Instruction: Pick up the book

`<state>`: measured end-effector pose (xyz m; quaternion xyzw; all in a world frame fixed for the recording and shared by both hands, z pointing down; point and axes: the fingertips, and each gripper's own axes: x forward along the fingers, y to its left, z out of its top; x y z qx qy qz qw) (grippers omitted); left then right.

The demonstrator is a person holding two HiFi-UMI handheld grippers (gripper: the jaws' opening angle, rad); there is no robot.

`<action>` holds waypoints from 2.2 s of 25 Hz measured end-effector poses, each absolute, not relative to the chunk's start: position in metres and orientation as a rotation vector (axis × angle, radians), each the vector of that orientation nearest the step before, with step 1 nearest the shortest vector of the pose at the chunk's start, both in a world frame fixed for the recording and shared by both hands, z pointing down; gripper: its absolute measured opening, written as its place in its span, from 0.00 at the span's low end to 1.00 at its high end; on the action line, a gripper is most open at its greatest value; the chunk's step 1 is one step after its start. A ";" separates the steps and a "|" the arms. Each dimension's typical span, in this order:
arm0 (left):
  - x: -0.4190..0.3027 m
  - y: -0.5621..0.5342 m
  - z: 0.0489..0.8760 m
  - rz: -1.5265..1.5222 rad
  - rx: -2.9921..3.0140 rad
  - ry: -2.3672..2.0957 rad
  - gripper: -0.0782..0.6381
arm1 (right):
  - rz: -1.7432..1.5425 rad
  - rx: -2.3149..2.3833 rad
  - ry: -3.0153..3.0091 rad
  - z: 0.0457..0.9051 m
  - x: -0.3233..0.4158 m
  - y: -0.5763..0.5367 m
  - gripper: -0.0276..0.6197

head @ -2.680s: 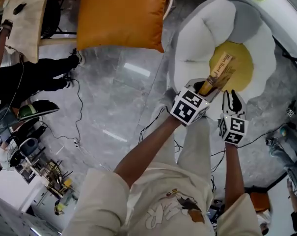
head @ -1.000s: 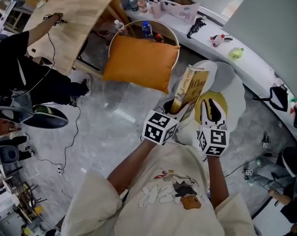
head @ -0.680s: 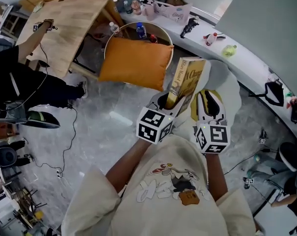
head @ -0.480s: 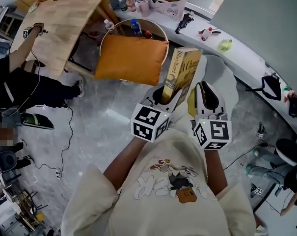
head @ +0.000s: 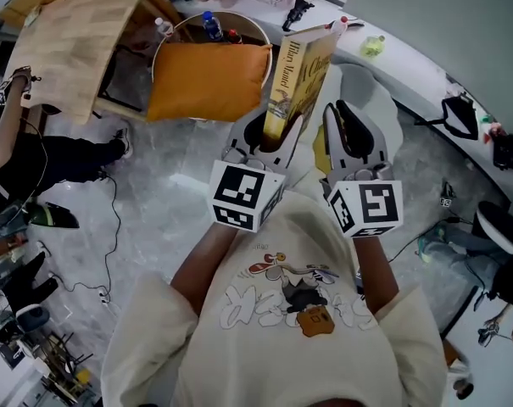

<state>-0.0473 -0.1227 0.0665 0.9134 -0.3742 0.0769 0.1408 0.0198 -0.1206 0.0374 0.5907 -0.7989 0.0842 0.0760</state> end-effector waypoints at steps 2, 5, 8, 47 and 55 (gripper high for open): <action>-0.053 -0.120 0.059 0.224 2.663 -1.084 0.31 | 0.245 1.778 -2.393 0.032 0.013 -0.117 0.16; -0.055 -0.117 0.049 0.208 2.694 -1.085 0.31 | 0.235 1.783 -2.393 0.028 0.008 -0.114 0.16; -0.046 -0.118 0.048 0.209 2.726 -1.086 0.31 | 0.230 1.777 -2.409 0.033 0.015 -0.115 0.16; -0.055 -0.106 0.042 0.172 2.667 -1.116 0.31 | 0.277 1.725 -2.415 0.037 0.009 -0.103 0.08; -0.066 -0.110 0.040 0.184 2.678 -1.065 0.31 | 0.286 1.731 -2.383 0.033 -0.007 -0.108 0.08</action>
